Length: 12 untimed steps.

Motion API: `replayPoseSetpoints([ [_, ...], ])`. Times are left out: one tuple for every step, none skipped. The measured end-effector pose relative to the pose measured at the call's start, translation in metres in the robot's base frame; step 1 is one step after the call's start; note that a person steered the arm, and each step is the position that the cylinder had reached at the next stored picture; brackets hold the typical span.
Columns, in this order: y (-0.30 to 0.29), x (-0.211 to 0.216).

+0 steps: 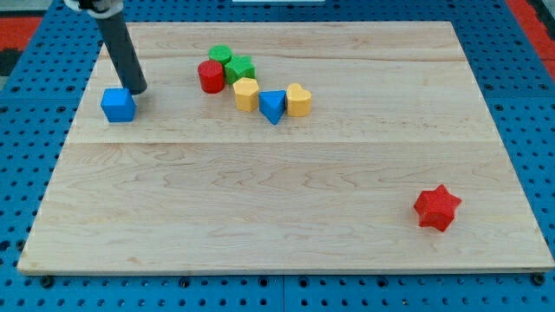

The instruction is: Slide the blue cube to the yellow hexagon

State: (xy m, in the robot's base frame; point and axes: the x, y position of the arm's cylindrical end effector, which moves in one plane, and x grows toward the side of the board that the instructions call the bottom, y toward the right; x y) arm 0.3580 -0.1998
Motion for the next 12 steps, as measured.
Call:
replayPoseSetpoints([
  [-0.035, -0.007],
  [-0.083, -0.021],
  [-0.081, 0.044],
  [-0.005, 0.047],
  [0.046, 0.047],
  [0.004, 0.058],
  [-0.011, 0.034],
  [0.035, 0.013],
  [0.101, 0.042],
  [0.123, 0.049],
  [0.085, 0.07],
  [0.023, 0.021],
])
